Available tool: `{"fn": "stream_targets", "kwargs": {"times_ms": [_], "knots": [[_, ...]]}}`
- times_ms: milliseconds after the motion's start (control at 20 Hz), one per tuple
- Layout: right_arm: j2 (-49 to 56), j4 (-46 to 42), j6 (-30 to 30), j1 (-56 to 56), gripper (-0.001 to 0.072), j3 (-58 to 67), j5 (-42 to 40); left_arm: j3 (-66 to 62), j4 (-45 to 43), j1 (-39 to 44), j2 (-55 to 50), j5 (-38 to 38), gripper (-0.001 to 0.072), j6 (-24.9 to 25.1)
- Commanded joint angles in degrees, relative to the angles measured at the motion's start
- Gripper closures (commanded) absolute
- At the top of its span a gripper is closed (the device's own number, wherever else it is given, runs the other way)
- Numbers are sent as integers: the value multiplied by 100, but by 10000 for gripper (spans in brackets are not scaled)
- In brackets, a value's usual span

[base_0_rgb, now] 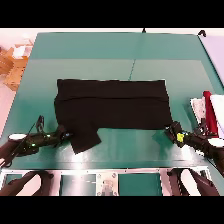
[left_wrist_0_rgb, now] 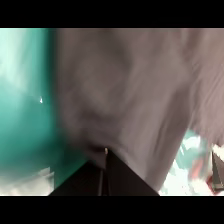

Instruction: Fold the shirts.

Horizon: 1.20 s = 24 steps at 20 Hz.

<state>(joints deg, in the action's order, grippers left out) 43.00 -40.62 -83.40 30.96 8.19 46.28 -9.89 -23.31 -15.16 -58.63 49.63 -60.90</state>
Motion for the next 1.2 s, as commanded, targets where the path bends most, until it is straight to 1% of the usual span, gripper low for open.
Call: {"fn": "stream_targets", "kwargs": {"times_ms": [0, 150, 200, 250, 300, 350, 450, 500, 550, 700, 750, 800, 900, 1150], "knots": [[0, 284, -2, -48, 281, -28, -557, -236, 612, 256, 17, -118, 683, 435], [33, 632, -2, -48, 291, -28, -752, -476, 546, 256, 17, 4, 683, 435], [90, 826, 2, -50, 377, -28, -804, -511, 546, 256, 17, 4, 683, 435], [151, 970, 4, -52, 515, -28, -837, -518, 555, 256, 17, 17, 683, 437], [212, 1047, 9, -79, 615, -26, -857, -518, 538, 256, 17, 55, 683, 439], [247, 1064, 103, -109, 686, -26, -850, -518, 529, 256, 17, 105, 683, 442], [238, 992, 439, -103, 694, 70, -629, -649, 323, 256, 26, 354, 684, 435], [236, 719, 450, -94, 694, 225, -407, -798, 31, 256, 125, 503, 684, 306], [236, 304, 378, -26, 695, 461, -68, -970, -391, 256, 299, 610, 685, -2], [238, -817, -96, 264, 695, 1296, 953, -1668, -2116, 256, 1019, 1001, 684, -1152], [238, -1270, -341, 321, 695, 1569, 1259, -1875, -2485, 256, 1143, 1189, 685, -1349], [238, -1646, -555, 323, 695, 1792, 1541, -2079, -2758, 256, 1217, 1458, 685, -1458], [238, -2000, -664, 323, 695, 2063, 1869, -2376, -2881, 256, 1220, 1860, 685, -1558], [317, -1982, -704, 310, 694, 2155, 1810, -2577, -2905, 256, 1158, 1845, 684, -1519]]}}
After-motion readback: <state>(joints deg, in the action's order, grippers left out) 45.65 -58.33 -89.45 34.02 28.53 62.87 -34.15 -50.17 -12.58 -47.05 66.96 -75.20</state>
